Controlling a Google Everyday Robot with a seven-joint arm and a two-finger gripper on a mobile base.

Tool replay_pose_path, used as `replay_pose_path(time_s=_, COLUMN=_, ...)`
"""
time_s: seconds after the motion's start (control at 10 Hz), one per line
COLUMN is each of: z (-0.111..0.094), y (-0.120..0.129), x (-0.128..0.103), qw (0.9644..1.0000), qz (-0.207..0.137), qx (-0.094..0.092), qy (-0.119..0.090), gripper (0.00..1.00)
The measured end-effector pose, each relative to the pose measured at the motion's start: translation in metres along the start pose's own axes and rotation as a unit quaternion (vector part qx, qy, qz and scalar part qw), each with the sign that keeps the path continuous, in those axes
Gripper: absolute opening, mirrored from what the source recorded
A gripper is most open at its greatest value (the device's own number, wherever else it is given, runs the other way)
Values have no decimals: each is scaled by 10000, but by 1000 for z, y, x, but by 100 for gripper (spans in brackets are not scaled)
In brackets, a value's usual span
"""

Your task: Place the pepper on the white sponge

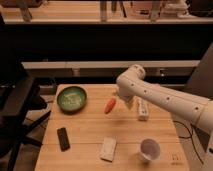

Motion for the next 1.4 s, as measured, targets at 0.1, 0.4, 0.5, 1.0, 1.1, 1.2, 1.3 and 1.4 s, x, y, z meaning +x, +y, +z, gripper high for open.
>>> replay_pose_path(time_s=0.1, z=3, y=-1, x=0, qw=10000, qz=-42, qx=-13, qy=-6, gripper=80)
replay_pose_path(time_s=0.4, z=14, y=-5, x=-3, qw=9997, qz=-234, qx=-60, qy=-24, gripper=80)
replay_pose_path(time_s=0.5, z=18, y=-7, x=-5, qw=9995, qz=-292, qx=-74, qy=-32, gripper=80)
replay_pose_path(time_s=1.0, z=33, y=-14, x=-9, qw=9985, qz=-520, qx=-180, qy=-82, gripper=80)
replay_pose_path(time_s=1.1, z=34, y=-14, x=-10, qw=9983, qz=-549, qx=-197, qy=-89, gripper=80)
replay_pose_path(time_s=1.2, z=37, y=-12, x=-10, qw=9979, qz=-581, qx=-253, qy=-108, gripper=80)
replay_pose_path(time_s=1.3, z=40, y=-14, x=-13, qw=9976, qz=-634, qx=-259, qy=-136, gripper=80)
replay_pose_path(time_s=1.4, z=48, y=-15, x=-16, qw=9970, qz=-700, qx=-284, qy=-188, gripper=80)
